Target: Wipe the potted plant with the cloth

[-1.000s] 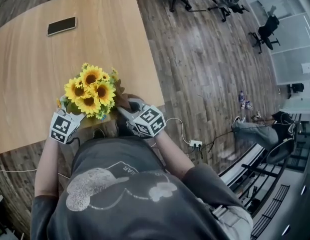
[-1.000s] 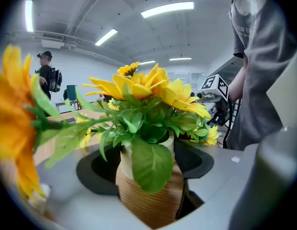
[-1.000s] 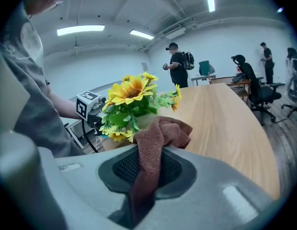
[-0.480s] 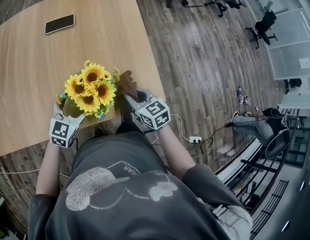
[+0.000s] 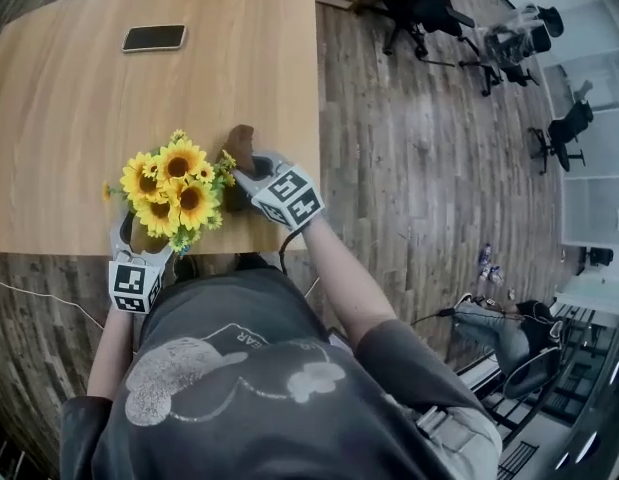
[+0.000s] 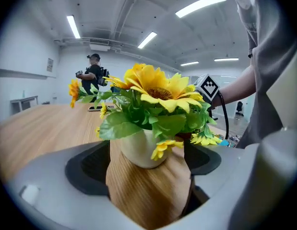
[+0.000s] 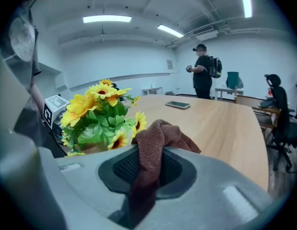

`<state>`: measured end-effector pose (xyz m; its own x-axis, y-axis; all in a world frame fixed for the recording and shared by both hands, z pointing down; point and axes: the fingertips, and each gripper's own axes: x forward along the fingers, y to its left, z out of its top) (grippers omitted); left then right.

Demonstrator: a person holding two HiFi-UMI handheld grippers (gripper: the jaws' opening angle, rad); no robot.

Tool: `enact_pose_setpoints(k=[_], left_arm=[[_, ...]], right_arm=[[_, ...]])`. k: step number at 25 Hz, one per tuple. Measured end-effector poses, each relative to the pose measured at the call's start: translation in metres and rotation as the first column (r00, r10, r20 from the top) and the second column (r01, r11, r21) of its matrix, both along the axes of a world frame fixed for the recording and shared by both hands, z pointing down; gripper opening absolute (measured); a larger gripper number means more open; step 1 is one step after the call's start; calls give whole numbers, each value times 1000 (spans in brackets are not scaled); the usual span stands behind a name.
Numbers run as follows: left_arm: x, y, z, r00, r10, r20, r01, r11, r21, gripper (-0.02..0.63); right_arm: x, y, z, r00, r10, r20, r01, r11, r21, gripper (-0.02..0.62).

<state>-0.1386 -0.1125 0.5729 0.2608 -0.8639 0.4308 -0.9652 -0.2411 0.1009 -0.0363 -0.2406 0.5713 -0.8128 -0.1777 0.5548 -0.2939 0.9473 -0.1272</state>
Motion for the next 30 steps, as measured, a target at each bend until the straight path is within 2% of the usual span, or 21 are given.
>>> enact_pose_setpoints(k=[4, 8, 15, 19, 26, 30], left_arm=[[8, -1, -4, 991, -136, 0, 136, 991, -2, 532], [14, -11, 4, 969, -247, 17, 247, 969, -14, 577], [22, -40, -2, 938, -347, -6, 347, 938, 24, 588], [17, -44, -1, 924, -383, -21, 383, 923, 27, 595], [6, -45, -4, 922, -386, -7, 386, 922, 11, 597], [2, -45, -6, 933, -361, -6, 361, 933, 8, 597]], right_arm=[[-34, 1, -1, 985, -172, 5, 172, 985, -5, 60], [-54, 13, 8, 950, -313, 6, 313, 949, -23, 60], [-50, 39, 10, 884, -467, 19, 467, 883, -37, 60], [-49, 46, 13, 868, -496, 11, 496, 868, -27, 60], [-45, 64, 11, 877, -481, 10, 481, 877, -17, 60], [-38, 84, 14, 881, -474, 0, 473, 880, -31, 60]])
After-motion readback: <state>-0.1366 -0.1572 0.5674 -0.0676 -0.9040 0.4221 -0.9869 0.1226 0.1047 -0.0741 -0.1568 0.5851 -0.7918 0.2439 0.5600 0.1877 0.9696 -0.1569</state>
